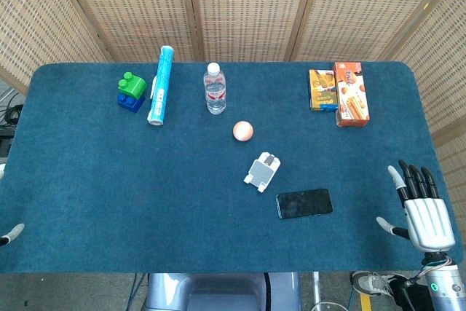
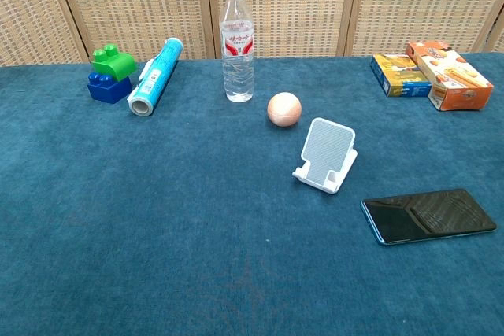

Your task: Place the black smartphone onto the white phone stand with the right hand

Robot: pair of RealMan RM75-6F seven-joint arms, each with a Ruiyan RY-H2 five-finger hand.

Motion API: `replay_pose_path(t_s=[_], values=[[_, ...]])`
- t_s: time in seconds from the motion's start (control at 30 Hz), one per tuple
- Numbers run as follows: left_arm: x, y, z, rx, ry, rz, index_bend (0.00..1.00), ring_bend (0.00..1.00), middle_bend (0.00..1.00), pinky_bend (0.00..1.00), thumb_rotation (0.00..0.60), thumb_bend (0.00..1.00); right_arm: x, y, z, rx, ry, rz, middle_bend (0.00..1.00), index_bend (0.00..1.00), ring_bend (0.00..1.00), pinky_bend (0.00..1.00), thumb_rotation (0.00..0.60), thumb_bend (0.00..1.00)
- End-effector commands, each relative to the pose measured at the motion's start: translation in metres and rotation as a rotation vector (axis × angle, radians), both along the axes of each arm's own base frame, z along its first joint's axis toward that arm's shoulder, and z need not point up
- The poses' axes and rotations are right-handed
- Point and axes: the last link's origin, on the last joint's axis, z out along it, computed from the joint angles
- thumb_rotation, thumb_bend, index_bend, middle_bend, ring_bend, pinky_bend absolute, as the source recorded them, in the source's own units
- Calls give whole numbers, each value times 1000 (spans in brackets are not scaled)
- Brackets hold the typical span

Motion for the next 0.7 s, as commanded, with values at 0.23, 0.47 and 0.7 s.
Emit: replay_pose_path(t_s=[0.23, 0.47, 0.7], values=[[-1, 0, 1, -7, -5, 2, 0, 0, 0, 0, 600, 0, 1, 0, -5, 40, 9, 9, 0, 0, 0, 0, 600, 0], [-1, 2, 1, -5, 0, 0, 0, 0, 0, 0, 600, 0, 12, -21, -39, 325, -28, 86, 30, 24, 0, 13, 600, 0], [-2, 6, -2, -7, 7, 19, 0, 0, 0, 0, 600, 0, 18, -63, -82, 521, 51, 109, 160, 116, 78, 157, 600, 0]])
